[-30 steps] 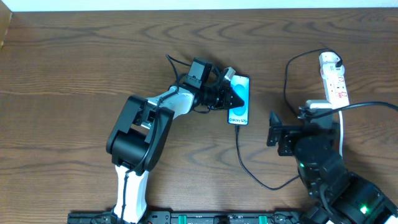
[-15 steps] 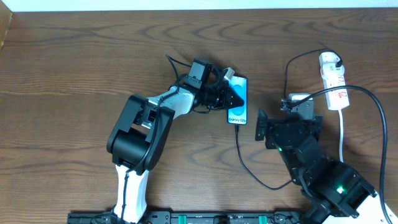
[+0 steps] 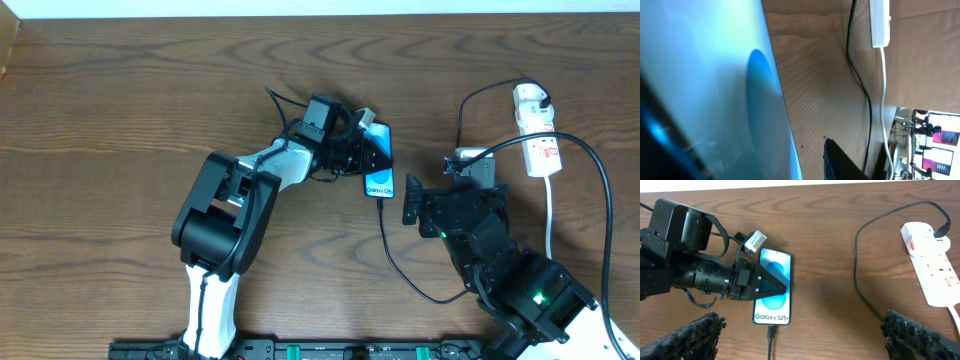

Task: Plug charger to phone and switch on socket
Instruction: 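Lower the phone flat onto the table with the left gripper and release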

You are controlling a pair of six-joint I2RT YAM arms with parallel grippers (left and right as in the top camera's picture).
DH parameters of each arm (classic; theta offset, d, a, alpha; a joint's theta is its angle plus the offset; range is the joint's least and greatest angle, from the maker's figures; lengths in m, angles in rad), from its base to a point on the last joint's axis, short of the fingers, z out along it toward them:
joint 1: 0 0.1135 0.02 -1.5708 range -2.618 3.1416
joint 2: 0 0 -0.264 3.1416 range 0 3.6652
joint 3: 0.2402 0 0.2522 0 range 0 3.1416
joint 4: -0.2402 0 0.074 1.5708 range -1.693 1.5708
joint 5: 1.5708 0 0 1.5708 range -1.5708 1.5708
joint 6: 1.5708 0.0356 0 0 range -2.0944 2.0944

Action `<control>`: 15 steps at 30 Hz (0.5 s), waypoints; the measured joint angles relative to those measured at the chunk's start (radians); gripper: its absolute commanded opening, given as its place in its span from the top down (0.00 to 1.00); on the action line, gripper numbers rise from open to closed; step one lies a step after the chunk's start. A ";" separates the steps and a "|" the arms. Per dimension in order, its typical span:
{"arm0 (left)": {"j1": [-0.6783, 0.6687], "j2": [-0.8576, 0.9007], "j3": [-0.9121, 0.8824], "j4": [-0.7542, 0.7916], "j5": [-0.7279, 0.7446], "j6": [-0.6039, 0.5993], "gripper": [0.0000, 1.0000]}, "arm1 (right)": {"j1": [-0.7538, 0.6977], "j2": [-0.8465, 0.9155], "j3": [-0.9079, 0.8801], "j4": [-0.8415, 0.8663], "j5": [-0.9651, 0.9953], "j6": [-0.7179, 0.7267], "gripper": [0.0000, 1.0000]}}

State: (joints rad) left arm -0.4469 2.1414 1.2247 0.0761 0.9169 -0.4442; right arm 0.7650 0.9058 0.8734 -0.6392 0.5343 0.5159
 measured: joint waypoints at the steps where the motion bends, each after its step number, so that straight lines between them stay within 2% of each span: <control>1: 0.000 0.000 0.000 0.000 0.000 -0.001 0.61 | 0.000 0.000 0.000 0.000 0.000 0.000 0.01; 15: 0.000 0.000 0.000 0.001 -0.006 0.000 0.53 | 0.000 0.003 0.000 0.000 -0.046 0.000 0.01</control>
State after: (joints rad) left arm -0.4469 2.1414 1.2247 0.0769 0.9108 -0.4442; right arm 0.7654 0.9092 0.8734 -0.6388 0.4885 0.5159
